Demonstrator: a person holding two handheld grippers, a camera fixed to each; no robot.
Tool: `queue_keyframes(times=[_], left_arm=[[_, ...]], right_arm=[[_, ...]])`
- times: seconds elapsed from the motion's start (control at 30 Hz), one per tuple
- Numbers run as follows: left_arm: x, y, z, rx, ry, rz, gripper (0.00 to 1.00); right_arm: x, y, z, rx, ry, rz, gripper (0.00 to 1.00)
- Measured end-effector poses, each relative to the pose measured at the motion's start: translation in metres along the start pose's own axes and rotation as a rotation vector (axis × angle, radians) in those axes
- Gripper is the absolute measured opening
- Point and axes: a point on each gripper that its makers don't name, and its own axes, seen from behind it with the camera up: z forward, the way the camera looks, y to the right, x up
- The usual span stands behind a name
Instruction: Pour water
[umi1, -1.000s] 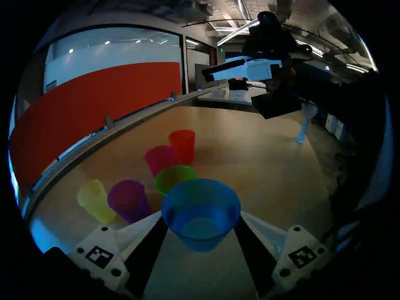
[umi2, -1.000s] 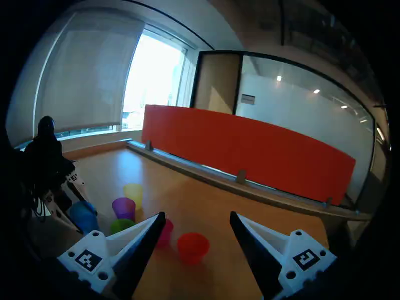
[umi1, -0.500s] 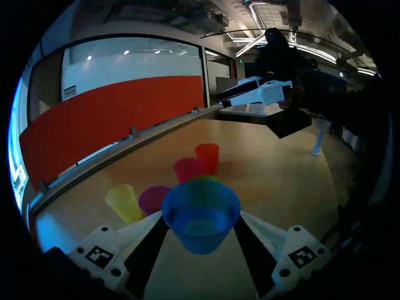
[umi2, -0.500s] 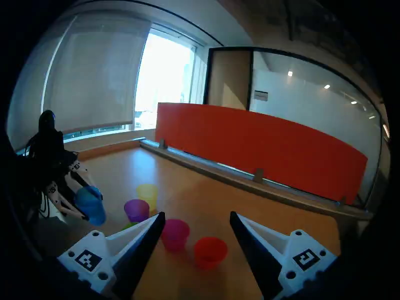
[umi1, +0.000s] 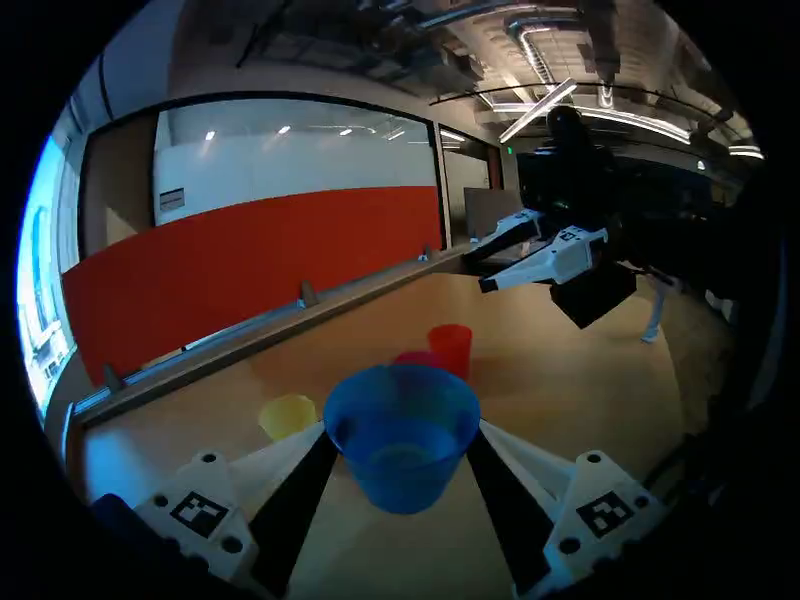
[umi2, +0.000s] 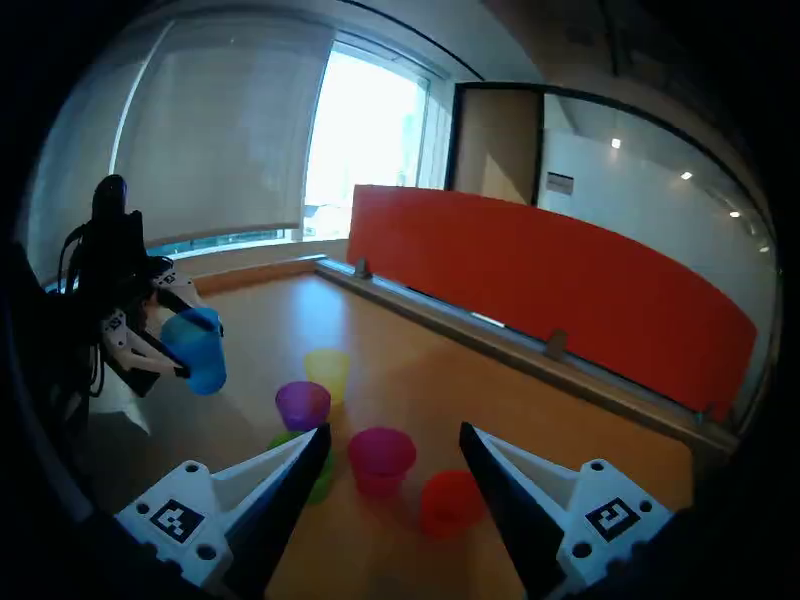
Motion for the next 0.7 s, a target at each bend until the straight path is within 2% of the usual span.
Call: queue_keyframes(times=[0.47, 0.7], left_arm=[[0.026, -0.031, -0.025, 0.105, 0.078, -0.018, 0.84], [0.031, -0.039, -0.032, 0.132, 0.093, -0.032, 0.84]], right_arm=[[-0.018, -0.037, 0.016, 0.125, -0.072, -0.049, 1.0], [-0.031, -0.052, 0.025, 0.184, -0.12, -0.041, 1.0]])
